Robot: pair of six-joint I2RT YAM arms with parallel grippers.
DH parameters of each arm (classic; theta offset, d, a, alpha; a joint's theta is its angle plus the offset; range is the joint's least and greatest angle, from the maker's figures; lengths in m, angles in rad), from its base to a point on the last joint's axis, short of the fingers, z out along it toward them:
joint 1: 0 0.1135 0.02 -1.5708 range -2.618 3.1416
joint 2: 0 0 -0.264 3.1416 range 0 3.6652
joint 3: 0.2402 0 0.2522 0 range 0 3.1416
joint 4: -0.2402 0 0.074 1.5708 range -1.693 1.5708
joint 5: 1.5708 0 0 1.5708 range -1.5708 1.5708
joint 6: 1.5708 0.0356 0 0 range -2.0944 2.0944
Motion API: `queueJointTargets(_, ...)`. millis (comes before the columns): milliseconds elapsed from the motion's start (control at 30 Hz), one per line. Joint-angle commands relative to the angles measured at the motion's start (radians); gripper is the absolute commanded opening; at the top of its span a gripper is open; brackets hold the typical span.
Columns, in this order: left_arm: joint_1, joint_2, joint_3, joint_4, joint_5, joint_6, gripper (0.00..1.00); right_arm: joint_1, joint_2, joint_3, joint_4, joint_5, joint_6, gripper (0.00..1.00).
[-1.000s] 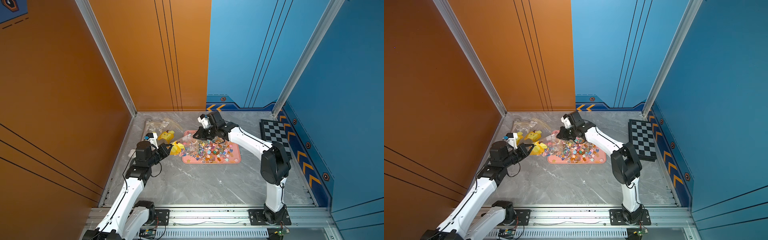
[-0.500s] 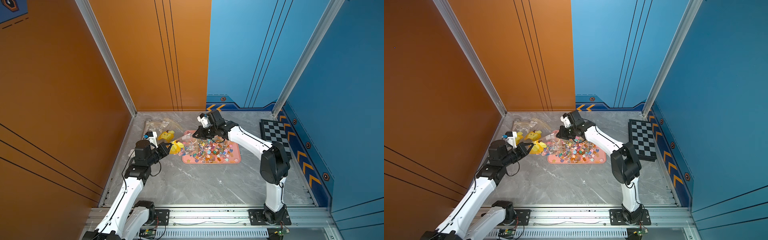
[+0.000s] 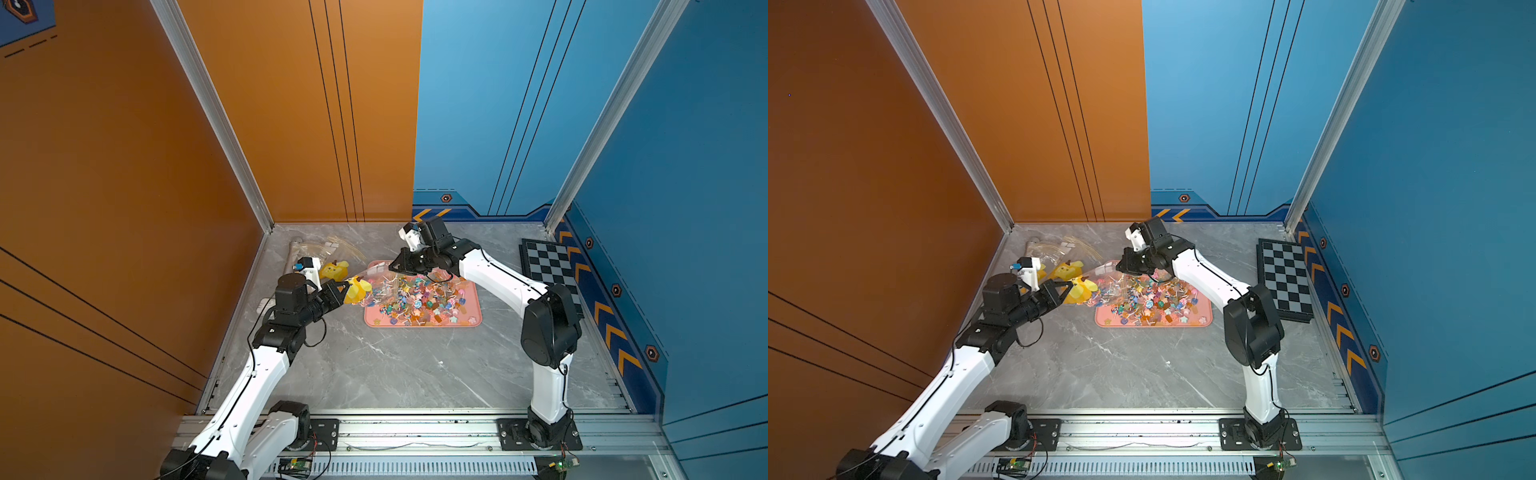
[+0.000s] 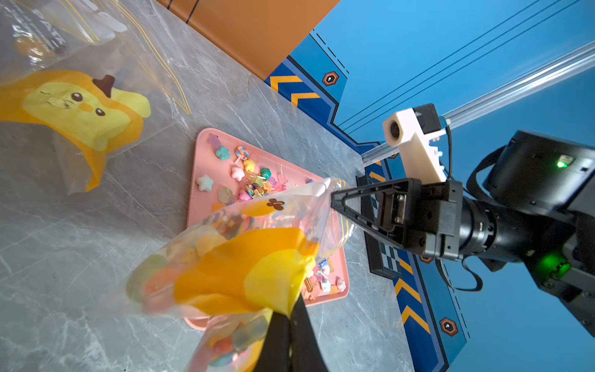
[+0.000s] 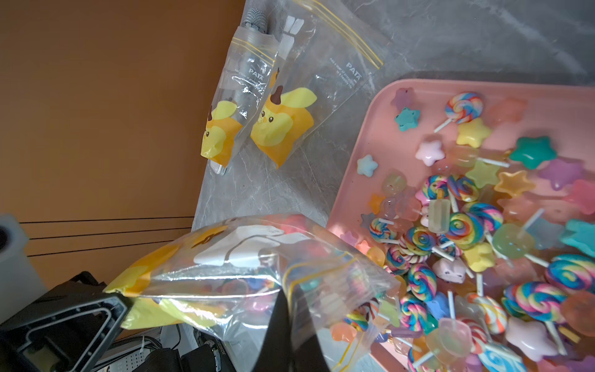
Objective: Pour candies out of the ziploc bag
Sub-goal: 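Pour the candies out of the ziploc bag onto the tray.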
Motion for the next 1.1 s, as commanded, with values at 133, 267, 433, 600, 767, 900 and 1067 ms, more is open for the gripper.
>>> queueJointTargets(133, -0.035, 0.006, 0.047, 0.053, -0.079, 0.024, 0.0, -0.025, -0.015, 0.007, -0.023, 0.025, -0.024, 0.0)
queueJointTargets(267, -0.04, 0.042, 0.103, 0.039, -0.07, 0.046, 0.0, -0.046, -0.045, 0.025, -0.026, 0.042, -0.028, 0.0)
queueJointTargets(433, -0.088, 0.078, 0.098, 0.073, -0.108, 0.032, 0.0, -0.057, -0.06, -0.043, -0.024, 0.064, -0.034, 0.0)
queueJointTargets(600, -0.134, 0.165, 0.167, 0.134, -0.088, 0.016, 0.0, -0.085, -0.068, -0.009, -0.024, 0.066, -0.018, 0.0)
queueJointTargets(767, -0.181, 0.208, 0.217, 0.134, -0.116, 0.037, 0.0, -0.086, -0.076, -0.032, -0.021, 0.078, -0.016, 0.0)
queueJointTargets(900, -0.194, 0.208, 0.173, 0.166, -0.138, 0.018, 0.0, -0.099, -0.082, -0.062, -0.021, 0.071, -0.024, 0.0)
queueJointTargets(1067, -0.186, 0.213, 0.26, 0.103, -0.144, 0.069, 0.0, -0.118, -0.114, -0.053, -0.02, 0.081, -0.03, 0.0)
